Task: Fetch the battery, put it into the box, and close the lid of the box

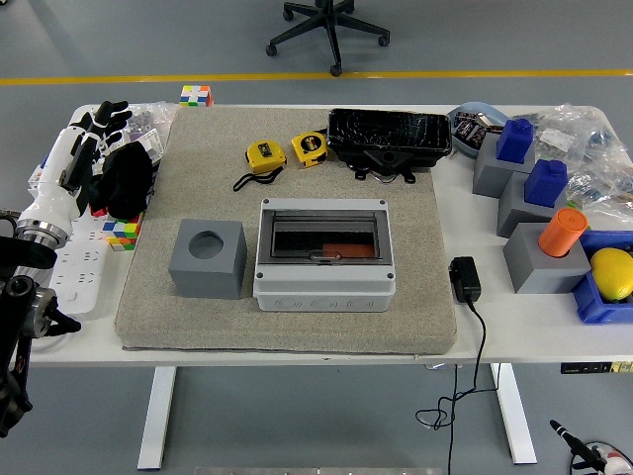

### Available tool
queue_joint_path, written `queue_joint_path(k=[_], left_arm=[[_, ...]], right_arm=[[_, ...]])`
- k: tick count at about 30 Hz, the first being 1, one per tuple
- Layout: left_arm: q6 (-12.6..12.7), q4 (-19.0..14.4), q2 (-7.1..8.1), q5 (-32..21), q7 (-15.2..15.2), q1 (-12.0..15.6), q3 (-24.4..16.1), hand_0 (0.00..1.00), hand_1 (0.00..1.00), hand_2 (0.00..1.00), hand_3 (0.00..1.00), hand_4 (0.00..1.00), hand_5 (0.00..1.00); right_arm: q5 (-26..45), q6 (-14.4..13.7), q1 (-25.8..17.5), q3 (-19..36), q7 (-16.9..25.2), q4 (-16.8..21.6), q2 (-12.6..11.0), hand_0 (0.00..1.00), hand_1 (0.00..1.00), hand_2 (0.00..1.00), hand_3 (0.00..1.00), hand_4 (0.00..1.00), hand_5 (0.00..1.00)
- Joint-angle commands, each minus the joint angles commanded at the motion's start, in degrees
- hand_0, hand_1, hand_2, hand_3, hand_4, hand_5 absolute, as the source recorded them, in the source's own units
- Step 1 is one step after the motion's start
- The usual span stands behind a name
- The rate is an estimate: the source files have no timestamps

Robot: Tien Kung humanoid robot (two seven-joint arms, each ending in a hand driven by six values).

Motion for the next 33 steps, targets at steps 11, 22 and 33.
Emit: queue_joint_path(k=[11, 22, 33], left_arm=[[-1.4, 0.6, -0.20, -3.7, 0.4, 0.1, 0.8, 0.998, 0.955, 0.878, 0.870, 0.998, 0.998], [-1.7, 0.1, 0.00, -2.2, 1.8, 0.5, 0.7, 0.998, 0.979, 0.885, 0.860, 0.998, 0.998], [-1.0, 0.0, -0.27, -2.3, 1.9, 0.4, 1.0, 0.971, 0.906, 0.838, 0.834, 0.998, 0.998]], right_arm=[[0.0, 0.0, -0.2, 0.1, 0.0, 0.0, 0.3, 0.830, 0.767, 0.747, 0.824, 0.998, 0.998], [0.5, -0.1, 0.2, -0.3, 0.1, 0.0, 0.2, 0.830, 0.767, 0.746, 0.823, 0.998, 0.998], [-0.2, 0.0, 0.2, 0.1, -0.1, 0.0, 0.2, 0.830, 0.767, 0.747, 0.822, 0.998, 0.998]])
